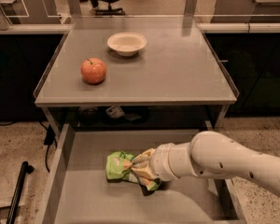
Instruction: Place green rice chip bag into top drawer
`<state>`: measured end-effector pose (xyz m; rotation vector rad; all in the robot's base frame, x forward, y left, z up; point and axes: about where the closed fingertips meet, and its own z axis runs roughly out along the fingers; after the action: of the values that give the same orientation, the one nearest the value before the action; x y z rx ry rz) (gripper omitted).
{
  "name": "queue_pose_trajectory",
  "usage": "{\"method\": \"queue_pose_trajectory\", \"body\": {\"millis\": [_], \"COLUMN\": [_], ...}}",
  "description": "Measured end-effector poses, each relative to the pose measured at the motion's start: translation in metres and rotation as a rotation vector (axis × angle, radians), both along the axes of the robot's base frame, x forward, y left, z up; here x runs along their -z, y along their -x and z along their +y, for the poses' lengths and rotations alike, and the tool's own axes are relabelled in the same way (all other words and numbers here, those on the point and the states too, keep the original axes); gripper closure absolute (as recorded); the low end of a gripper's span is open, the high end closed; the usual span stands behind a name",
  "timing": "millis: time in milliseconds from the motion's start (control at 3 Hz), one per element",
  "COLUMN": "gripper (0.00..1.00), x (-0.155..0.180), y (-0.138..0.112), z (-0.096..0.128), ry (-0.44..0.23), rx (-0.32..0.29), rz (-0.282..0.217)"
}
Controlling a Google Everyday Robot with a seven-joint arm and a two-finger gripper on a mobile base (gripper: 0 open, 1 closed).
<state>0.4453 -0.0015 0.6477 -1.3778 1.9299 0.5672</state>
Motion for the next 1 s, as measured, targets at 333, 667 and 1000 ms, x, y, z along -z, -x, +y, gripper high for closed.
{"method": "queue_pose_trajectory", "body": {"millis": [333,667,1000], "gripper": [0.31,0.08,0.0], "x": [0.0,0.0,0.0], "y": [0.0,0.0,0.0], "z": [0.0,0.0,0.0001], "ry": [0.0,0.0,0.0], "rx": [0.0,0.0,0.0], "rz": [0.0,0.0,0.0]}}
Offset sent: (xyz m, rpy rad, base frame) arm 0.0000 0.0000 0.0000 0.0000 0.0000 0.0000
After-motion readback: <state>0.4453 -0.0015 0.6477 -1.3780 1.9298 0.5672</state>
